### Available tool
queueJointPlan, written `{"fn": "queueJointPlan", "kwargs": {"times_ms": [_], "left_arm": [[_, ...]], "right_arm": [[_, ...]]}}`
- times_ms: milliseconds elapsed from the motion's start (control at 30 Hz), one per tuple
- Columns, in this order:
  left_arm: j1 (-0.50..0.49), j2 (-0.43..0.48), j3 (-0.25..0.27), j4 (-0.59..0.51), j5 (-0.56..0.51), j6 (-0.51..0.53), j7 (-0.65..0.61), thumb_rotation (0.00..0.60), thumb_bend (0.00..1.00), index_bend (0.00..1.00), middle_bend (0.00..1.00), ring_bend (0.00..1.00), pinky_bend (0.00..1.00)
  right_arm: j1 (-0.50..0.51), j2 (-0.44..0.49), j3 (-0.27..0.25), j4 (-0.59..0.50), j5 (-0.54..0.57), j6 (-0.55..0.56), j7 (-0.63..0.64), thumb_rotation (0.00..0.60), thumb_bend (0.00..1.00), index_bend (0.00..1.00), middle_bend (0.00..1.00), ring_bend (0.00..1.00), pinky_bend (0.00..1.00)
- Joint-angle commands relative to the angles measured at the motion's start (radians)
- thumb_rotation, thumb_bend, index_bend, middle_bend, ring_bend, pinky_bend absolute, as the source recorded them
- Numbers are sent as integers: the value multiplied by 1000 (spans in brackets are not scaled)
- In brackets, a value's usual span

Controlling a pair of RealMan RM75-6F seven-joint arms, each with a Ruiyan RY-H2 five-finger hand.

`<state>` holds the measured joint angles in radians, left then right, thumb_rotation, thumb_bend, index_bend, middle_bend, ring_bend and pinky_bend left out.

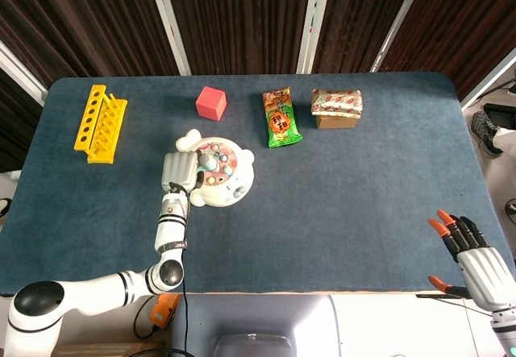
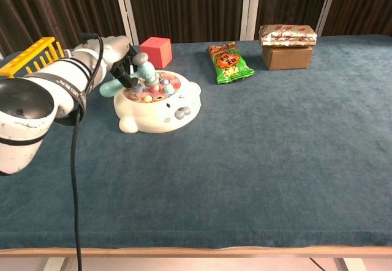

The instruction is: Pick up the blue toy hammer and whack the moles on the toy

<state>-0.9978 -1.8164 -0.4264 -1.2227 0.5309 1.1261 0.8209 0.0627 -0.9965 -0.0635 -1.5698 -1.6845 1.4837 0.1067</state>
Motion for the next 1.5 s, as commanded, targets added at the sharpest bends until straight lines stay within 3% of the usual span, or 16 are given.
{"fn": "queueJointPlan", "kwargs": {"times_ms": [33, 433, 700, 900, 1067, 1167, 1267, 1500], "left_arm": [[-7, -10, 3, 11, -7, -3, 6, 600, 793, 676, 883, 822, 908], [-12, -27, 9, 43, -18, -22, -6, 600, 793, 676, 883, 821, 907], [23, 54, 26, -115, 46, 54, -8, 600, 792, 681, 884, 822, 908], [133, 179, 111, -336, 117, 127, -42, 600, 789, 686, 888, 821, 908], [237, 259, 215, -419, 228, 153, -139, 600, 788, 698, 899, 821, 907], [283, 269, 268, -388, 288, 142, -210, 600, 778, 698, 898, 816, 881], [314, 237, 310, -287, 344, 137, -257, 600, 770, 700, 894, 812, 808], [345, 153, 336, -96, 382, 73, -329, 600, 757, 678, 858, 764, 681]], "right_arm": [[0, 1, 0, 1, 0, 0, 1, 600, 213, 0, 0, 0, 0], [-2, 1, 1, 3, 0, 4, 4, 600, 213, 0, 0, 0, 0], [-1, -2, 1, 2, 1, 0, -4, 600, 213, 0, 0, 0, 0], [1, -8, -3, -2, -4, -9, -22, 600, 212, 0, 0, 0, 0], [0, -11, -4, -10, -6, -8, -37, 600, 213, 0, 0, 0, 0], [1, -15, -2, -13, -3, -10, -44, 600, 213, 0, 0, 0, 0], [1, -20, -2, -16, -3, -13, -62, 600, 212, 0, 0, 0, 0], [5, -21, -3, -20, -2, -22, -68, 600, 212, 0, 0, 0, 0]]}}
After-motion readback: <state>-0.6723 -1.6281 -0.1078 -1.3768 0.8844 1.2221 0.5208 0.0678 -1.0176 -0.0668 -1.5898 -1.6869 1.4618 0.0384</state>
